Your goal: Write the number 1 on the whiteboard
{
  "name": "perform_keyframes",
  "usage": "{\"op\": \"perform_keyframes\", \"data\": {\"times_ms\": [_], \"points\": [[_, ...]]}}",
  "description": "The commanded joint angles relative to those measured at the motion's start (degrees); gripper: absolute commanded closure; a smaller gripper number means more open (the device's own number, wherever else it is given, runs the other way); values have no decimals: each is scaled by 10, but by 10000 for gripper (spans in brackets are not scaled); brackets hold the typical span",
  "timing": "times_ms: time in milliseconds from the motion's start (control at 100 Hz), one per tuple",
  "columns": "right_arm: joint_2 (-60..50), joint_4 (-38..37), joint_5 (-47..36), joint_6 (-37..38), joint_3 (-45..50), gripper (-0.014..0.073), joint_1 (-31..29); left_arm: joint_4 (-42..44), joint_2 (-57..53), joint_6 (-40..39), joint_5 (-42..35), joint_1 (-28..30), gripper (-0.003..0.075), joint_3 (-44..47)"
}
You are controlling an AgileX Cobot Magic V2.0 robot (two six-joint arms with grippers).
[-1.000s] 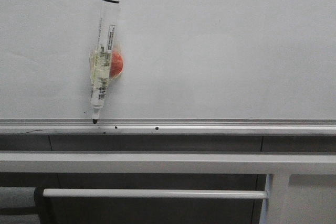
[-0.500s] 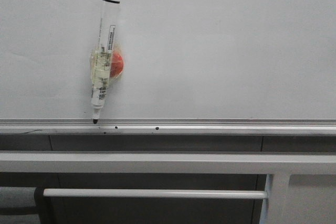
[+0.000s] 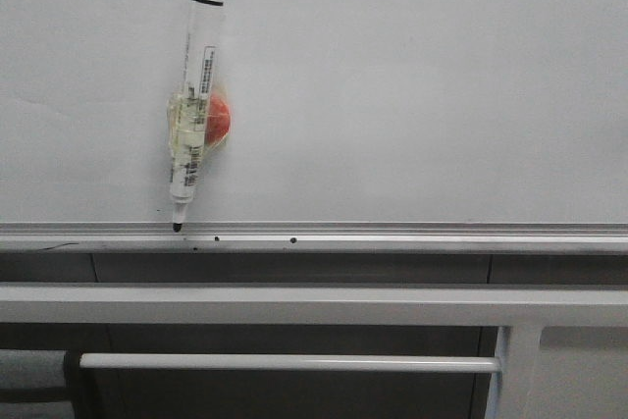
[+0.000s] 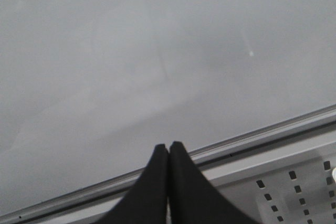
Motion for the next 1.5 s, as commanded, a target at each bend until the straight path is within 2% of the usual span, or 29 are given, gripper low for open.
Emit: {"op": "perform_keyframes", "data": {"times_ms": [0,70,230,420,580,860,1170,1260,1390,1490], "points": [[12,5,-21,-9,-20,657,-4,-16,11,-7,-90,-13,247,-19],[12,5,-16,-9,-20,657,-4,-56,14,-7,-84,-14,256,-19],[12,5,-10,-10,-20,657,-4,-83,43,-6,41,-23,280,-19],[12,12,-8,-31,-20,657,-4,-84,89,-2,28,-64,280,-12],[12,14,-8,-31,-20,657,-4,-94,116,-2,-77,-131,280,37],[12,15,-6,-31,-20,657,-4,-95,162,-2,-162,-258,281,75],[12,15,-6,-31,-20,657,-4,-95,371,-4,-325,-339,281,75],[12,15,-6,-31,-20,657,-4,-93,446,-4,-393,-378,281,75],[12,18,-5,-33,-20,657,-4,-100,552,-4,-534,-443,281,75],[12,52,-5,-81,-21,657,-4,-134,627,-4,-628,-481,281,75]]}}
